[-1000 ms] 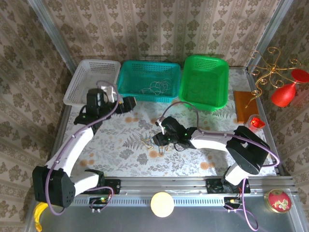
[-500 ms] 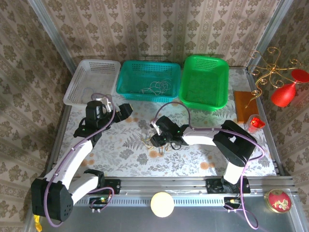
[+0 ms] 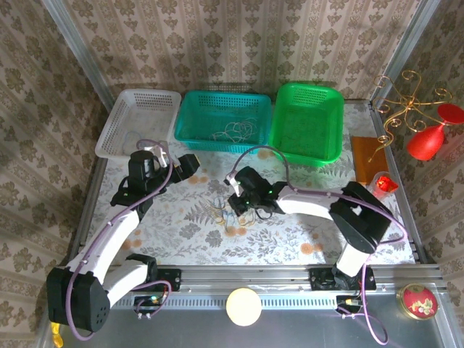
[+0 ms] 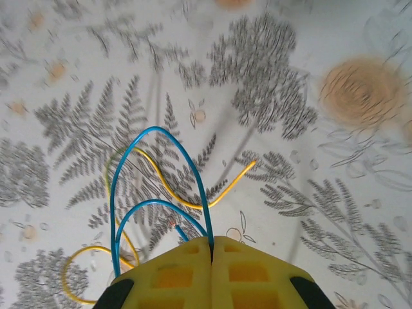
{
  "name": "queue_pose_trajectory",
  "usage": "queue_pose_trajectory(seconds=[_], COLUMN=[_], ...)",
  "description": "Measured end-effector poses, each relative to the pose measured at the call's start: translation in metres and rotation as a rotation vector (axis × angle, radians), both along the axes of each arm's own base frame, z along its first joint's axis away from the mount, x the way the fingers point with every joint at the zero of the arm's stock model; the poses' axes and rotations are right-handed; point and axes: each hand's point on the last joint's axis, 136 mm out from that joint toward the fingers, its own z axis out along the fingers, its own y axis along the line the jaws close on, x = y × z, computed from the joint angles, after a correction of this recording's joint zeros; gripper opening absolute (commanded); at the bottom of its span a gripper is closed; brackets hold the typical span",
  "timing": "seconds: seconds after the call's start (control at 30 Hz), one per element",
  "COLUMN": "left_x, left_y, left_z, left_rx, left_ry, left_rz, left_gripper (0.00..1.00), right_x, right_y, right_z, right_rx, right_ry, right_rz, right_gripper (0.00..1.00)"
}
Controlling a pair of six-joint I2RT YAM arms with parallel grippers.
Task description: Untangle the cables
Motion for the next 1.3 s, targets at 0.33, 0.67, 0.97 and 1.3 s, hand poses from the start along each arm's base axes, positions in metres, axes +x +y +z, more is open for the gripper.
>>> queue_pose_trajectory(seconds=[0.33,0.67,0.97,1.3], left_x=[-0.012,-0.024,-0.02,-0.01], left_y=[-0.03,-0.089,-0.119,-0.134], left_z=[-0.022,-0.047,-0.067,-0.07], left_rx=[-0.033,-0.04,-0.013,-0.008], left_ry=[0.049,0.089,0.104,0.091], left_rz=[-0.108,-0.262,-0.305,-0.312], left_gripper=[0.91,0.67,0.59,0.14], right_x=[0.024,0.03,0.026,0.023], right_y=[-0.049,-0.053,-0.05,-0.05], right_z=[0.042,0.063,0.066,0.063], right_rx=[0.241,0.375,0.417,0.426], right_ry=[-0.006,0.016,0.044,0.055], right_rz=[-0.236,-0.286,-0.267,-0.256], right_gripper=[0.0,0.0,0.0,0.0])
